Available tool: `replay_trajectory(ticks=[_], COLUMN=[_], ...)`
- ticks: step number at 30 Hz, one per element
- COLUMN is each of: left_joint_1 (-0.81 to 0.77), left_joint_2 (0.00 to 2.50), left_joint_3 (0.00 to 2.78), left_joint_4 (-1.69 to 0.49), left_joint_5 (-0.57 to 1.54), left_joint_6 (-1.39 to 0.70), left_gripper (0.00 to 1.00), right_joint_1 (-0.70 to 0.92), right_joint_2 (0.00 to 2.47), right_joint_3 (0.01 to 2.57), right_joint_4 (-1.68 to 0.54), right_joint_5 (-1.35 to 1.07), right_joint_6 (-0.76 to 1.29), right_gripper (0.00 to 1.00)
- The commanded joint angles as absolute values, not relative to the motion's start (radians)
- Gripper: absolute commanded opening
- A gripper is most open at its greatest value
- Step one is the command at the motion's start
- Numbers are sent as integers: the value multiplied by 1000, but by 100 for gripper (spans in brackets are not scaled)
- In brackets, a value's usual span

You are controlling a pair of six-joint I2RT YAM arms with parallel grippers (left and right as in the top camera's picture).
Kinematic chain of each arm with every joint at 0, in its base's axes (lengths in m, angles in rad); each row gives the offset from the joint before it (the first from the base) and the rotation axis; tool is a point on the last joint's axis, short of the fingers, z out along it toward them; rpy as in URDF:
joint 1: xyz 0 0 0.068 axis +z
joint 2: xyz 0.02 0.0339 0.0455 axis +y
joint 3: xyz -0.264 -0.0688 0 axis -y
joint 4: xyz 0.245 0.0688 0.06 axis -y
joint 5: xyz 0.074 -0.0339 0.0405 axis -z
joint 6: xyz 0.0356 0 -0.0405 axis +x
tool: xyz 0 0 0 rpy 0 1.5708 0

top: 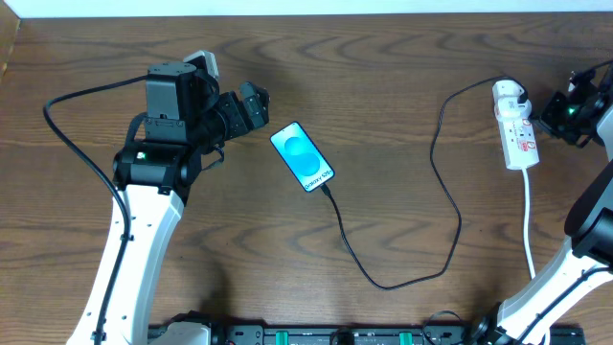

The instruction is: Plug charger to phone and switch on socket

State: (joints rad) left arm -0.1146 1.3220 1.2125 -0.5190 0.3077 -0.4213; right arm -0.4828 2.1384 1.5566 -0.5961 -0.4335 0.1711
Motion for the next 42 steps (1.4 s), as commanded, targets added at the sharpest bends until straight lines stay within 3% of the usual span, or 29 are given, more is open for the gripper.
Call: replay_trajectory(ticks=[1,42], left_joint_1=[-112,-112], left_joint_2=[1313,1313], left_joint_3=[1229,1229], left_joint_4=[-519,-519], left_joint_5=[294,294], left_joint_6=[-411,-411], left_gripper=[100,100], right_joint_1=[-462,-389], right_joint_2=[2147,2179], right_joint_3=[1554,1547], right_joint_4=[-580,-643], right_joint_5=[-434,-428], right_joint_6=[156,148], right_gripper=[1,1])
